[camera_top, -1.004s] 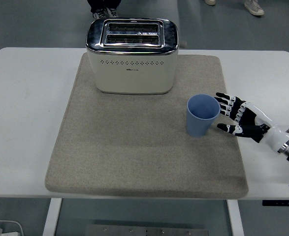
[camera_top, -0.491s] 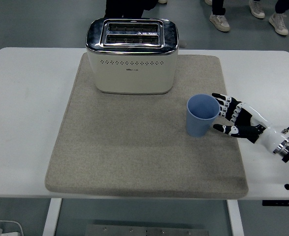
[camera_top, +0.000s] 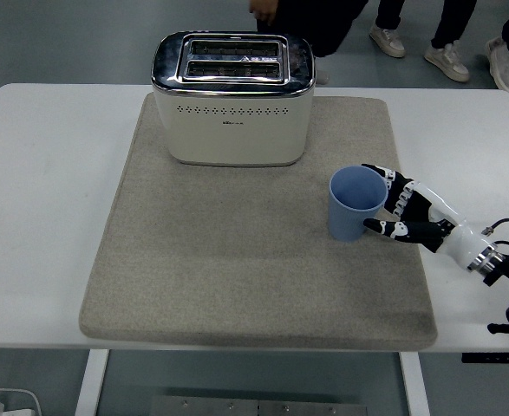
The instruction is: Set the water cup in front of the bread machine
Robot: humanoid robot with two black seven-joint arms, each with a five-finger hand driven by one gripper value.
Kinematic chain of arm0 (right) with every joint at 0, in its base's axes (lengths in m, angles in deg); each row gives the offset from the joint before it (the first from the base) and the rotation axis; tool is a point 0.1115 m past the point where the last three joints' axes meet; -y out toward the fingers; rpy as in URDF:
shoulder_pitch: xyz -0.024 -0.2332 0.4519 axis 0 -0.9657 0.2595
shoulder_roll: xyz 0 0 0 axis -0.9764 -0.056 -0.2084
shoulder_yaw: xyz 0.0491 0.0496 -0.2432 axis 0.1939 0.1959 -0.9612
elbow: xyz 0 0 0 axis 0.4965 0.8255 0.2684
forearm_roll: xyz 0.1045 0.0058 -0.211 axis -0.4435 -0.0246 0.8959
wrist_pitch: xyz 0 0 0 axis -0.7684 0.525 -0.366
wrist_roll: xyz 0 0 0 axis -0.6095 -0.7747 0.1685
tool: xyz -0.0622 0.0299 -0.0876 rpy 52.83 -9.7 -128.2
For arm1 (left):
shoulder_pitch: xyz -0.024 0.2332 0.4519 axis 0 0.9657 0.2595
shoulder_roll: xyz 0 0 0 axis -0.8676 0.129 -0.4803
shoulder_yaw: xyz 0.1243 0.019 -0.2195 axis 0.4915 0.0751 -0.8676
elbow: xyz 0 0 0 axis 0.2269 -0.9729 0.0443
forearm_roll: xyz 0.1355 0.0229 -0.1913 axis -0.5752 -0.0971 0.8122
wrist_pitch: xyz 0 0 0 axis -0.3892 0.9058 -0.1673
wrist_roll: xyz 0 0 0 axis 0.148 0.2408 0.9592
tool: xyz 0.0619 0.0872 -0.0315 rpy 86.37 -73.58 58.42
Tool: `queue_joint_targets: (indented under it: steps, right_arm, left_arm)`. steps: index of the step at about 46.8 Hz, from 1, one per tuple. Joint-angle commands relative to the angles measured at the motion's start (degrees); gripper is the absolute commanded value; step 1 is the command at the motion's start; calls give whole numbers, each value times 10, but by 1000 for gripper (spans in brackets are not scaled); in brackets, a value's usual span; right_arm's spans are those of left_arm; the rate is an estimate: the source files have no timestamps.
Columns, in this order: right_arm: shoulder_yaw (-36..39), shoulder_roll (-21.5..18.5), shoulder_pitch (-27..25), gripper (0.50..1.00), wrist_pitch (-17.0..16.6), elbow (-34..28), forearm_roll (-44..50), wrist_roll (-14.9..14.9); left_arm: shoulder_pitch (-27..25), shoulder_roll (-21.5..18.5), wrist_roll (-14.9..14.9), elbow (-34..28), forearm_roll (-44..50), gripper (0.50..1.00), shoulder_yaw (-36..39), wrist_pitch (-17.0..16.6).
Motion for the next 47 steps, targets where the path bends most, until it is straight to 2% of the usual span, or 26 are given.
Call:
queue_joint_targets:
  steps: [1, 47]
  right_arm:
    - [0, 0, 0, 926, 0, 0, 0, 0]
    - [-5, -34, 7, 926, 0, -2, 0, -5]
  left_arm:
    - [0, 0, 0, 0, 0, 1000, 0, 0]
    - [0, 0, 0, 0, 0, 1000, 0, 0]
